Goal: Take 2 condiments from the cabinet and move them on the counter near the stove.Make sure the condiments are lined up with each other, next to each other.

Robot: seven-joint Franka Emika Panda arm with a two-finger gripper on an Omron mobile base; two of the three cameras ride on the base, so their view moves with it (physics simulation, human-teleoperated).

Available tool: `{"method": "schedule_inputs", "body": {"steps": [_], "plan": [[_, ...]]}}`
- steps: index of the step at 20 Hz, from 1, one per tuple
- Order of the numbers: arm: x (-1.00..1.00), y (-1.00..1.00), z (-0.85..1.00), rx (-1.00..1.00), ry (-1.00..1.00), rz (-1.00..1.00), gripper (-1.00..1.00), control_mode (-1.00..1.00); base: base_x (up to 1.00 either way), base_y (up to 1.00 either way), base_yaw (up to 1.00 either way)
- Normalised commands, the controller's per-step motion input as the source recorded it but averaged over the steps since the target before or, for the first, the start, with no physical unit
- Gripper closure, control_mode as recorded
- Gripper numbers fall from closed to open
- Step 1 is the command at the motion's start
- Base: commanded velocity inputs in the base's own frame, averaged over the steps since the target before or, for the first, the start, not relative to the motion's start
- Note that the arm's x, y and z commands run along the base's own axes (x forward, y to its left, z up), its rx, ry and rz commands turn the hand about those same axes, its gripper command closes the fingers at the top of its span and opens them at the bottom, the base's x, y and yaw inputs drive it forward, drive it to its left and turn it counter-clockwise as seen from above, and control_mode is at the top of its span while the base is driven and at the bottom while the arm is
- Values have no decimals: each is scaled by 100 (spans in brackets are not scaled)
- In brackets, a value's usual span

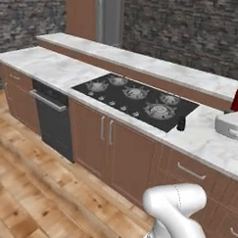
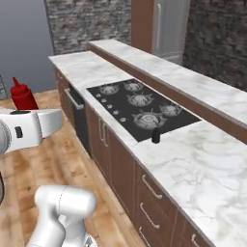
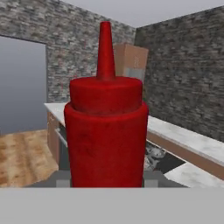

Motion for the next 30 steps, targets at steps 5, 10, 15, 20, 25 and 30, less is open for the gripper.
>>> {"method": "schedule_inputs", "body": {"steps": [5, 10, 15, 20, 25, 30], "plan": [[0, 0, 0, 0, 0, 0, 100, 100, 6, 84, -59], [0, 0, 0, 0, 0, 0, 100, 100, 14, 99, -37], [0, 0, 0, 0, 0, 0, 100, 100, 0, 52, -53], [0, 0, 0, 0, 0, 0, 100, 100, 15, 24, -60], [0, 0, 0, 0, 0, 0, 100, 100, 54, 74, -26], [0, 0, 0, 0, 0, 0, 100, 100, 47, 80, -13]]}}
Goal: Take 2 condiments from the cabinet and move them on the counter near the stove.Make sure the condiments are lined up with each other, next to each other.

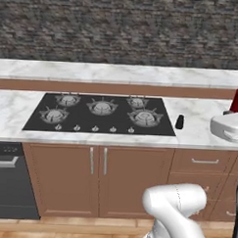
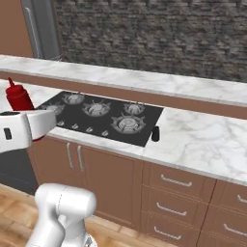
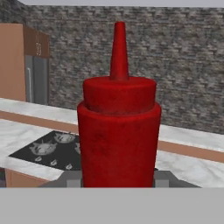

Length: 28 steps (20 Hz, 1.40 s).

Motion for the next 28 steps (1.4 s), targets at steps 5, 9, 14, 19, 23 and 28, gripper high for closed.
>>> {"method": "schedule_inputs", "body": {"steps": [5, 9, 14, 19, 23, 28], "plan": [[0, 0, 0, 0, 0, 0, 100, 100, 72, 15, -16], [0, 0, 0, 0, 0, 0, 100, 100, 74, 0, -17], [0, 0, 0, 0, 0, 0, 100, 100, 51, 14, -15], [0, 0, 0, 0, 0, 0, 100, 100, 17, 32, -15], [0, 0, 0, 0, 0, 0, 100, 100, 14, 29, -17], [0, 0, 0, 0, 0, 0, 100, 100, 20, 20, -17]]}}
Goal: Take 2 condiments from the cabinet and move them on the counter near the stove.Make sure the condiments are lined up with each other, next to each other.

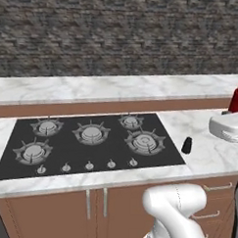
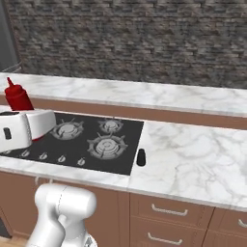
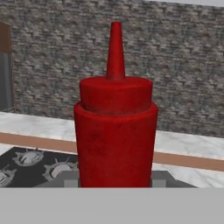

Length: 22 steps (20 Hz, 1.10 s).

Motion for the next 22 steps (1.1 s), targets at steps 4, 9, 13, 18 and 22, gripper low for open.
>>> {"method": "schedule_inputs", "body": {"steps": [4, 9, 13, 18, 22], "plan": [[0, 0, 0, 0, 0, 0, 100, 100, 76, 19, -4], [0, 0, 0, 0, 0, 0, 100, 100, 53, 0, 0], [0, 0, 0, 0, 0, 0, 100, 100, 11, 0, 0], [6, 0, -5, 0, 4, 0, 100, -100, 22, 0, 0], [8, -6, -14, 0, 23, 0, 100, -100, 0, 0, 0]]}}
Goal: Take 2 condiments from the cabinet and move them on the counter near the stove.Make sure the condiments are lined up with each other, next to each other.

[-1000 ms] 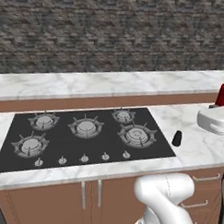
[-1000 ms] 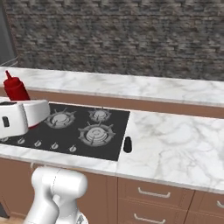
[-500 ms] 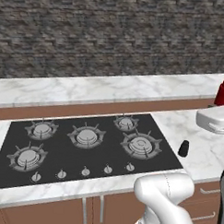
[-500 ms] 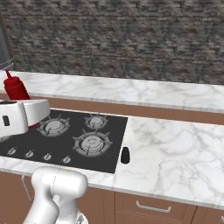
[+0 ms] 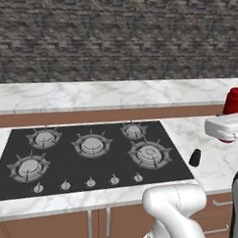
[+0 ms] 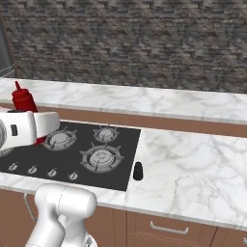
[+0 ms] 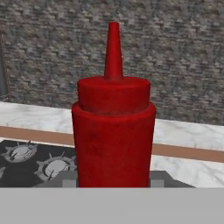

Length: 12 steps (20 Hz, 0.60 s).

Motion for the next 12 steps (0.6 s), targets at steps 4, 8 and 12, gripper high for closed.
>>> {"method": "schedule_inputs", "body": {"steps": [4, 8, 12], "plan": [[0, -39, -4, 1, 24, 0, 100, -100, 0, 0, 0], [0, -39, -23, 0, 11, 0, 100, -100, 0, 0, 0], [0, -52, -33, 0, -3, 0, 100, -100, 0, 0, 0]]}}
